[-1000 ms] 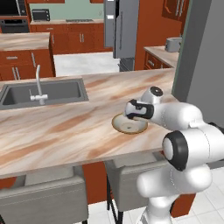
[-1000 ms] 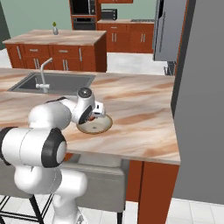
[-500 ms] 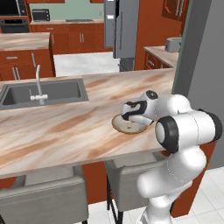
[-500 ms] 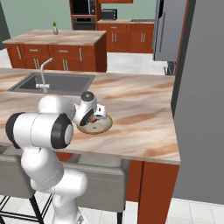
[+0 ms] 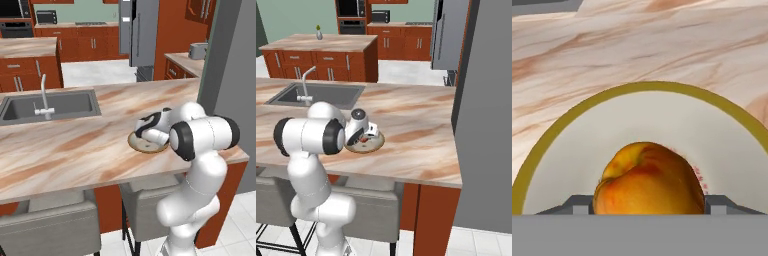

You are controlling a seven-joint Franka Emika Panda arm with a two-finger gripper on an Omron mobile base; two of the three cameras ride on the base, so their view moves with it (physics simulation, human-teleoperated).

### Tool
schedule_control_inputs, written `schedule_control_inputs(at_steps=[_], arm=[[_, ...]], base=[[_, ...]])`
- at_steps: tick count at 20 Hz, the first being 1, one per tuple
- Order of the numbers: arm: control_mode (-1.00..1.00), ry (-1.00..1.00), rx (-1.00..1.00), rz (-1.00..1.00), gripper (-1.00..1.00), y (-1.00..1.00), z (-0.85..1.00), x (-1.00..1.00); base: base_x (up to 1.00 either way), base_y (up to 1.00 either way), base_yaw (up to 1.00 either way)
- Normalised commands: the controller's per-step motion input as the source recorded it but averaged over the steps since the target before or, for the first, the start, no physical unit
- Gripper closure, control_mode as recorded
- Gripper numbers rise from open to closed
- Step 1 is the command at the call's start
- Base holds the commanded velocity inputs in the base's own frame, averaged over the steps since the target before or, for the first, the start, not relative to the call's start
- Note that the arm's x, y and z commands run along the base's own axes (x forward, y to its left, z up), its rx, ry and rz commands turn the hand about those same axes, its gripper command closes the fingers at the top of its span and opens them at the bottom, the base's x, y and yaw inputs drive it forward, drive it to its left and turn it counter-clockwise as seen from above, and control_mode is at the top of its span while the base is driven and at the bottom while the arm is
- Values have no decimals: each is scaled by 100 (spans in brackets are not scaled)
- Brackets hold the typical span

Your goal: Retrieve the peach and banana from the fridge and place them into the bowl on the dining table.

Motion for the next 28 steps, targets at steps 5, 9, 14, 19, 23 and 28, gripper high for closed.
schedule_control_inputs(at_steps=[5,9,14,19,23,28], arm=[[-100,1,-1,0,-100,11,-28,24],[-100,0,-1,-1,-100,7,-7,9],[-100,0,0,-2,-100,0,2,0],[-100,0,0,-2,-100,0,37,2],[-100,0,0,-2,-100,-9,96,-9],[-100,-1,0,0,-100,-32,100,-78]], base=[[0,0,0],[0,0,0],[0,0,0],[0,0,0],[0,0,0],[0,0,0]])
